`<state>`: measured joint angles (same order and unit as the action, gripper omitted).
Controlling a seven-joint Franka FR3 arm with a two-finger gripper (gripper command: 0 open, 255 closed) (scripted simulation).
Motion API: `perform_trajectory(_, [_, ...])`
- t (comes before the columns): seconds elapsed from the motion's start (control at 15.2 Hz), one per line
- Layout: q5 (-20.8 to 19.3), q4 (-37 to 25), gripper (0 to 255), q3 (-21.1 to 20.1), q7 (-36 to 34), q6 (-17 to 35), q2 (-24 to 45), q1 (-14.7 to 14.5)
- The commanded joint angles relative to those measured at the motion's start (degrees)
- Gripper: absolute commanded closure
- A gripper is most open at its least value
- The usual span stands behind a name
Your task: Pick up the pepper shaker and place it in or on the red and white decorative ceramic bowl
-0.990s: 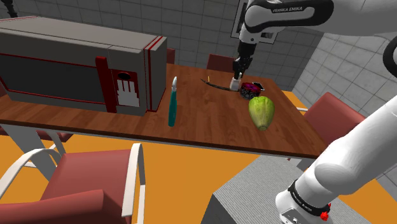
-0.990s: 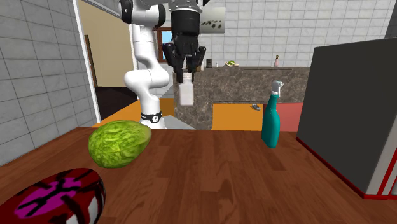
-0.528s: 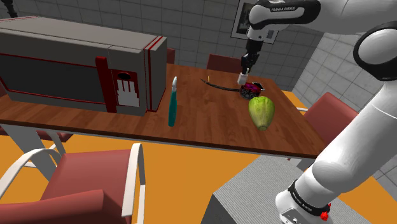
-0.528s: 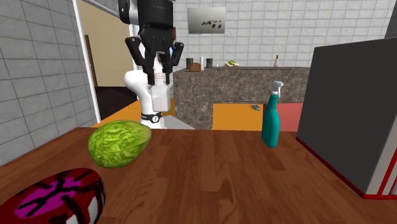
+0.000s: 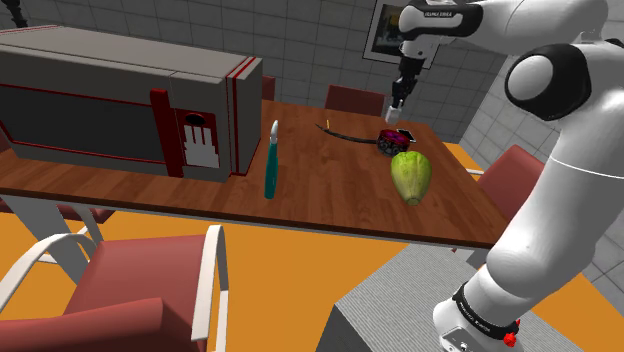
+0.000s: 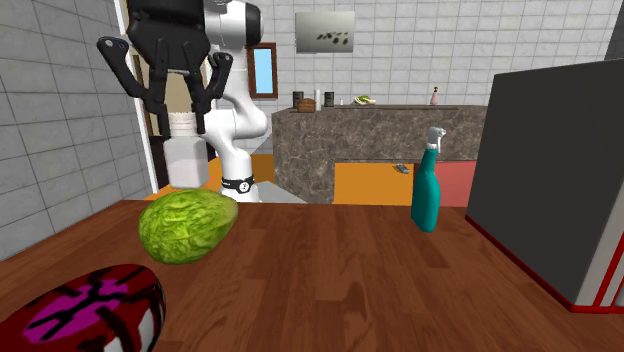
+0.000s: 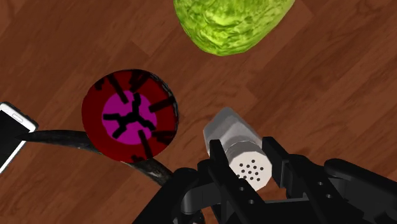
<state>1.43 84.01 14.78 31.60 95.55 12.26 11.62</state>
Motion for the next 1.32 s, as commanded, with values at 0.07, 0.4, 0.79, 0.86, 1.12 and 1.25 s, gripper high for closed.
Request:
perform_trajectory(0.07, [1.8,-8.7,255,1.1,3.7,-3.0,5.9,2.9])
perform_trajectory(0.4, [5.4,-29.2,255,1.9,8.9,-10.6,19.0,9.6])
perform_trajectory(0.79, [6.6,-35.2,255,1.7,10.4,-11.2,24.4,12.3])
perform_trajectory(0.86, [6.5,-33.3,255,1.7,10.4,-9.9,23.7,12.0])
perform_trajectory(1.12, [6.1,-26.9,255,1.9,10.5,-5.5,21.8,11.1])
perform_trajectory(1.25, [6.0,-24.2,255,1.9,10.6,-3.5,21.2,10.7])
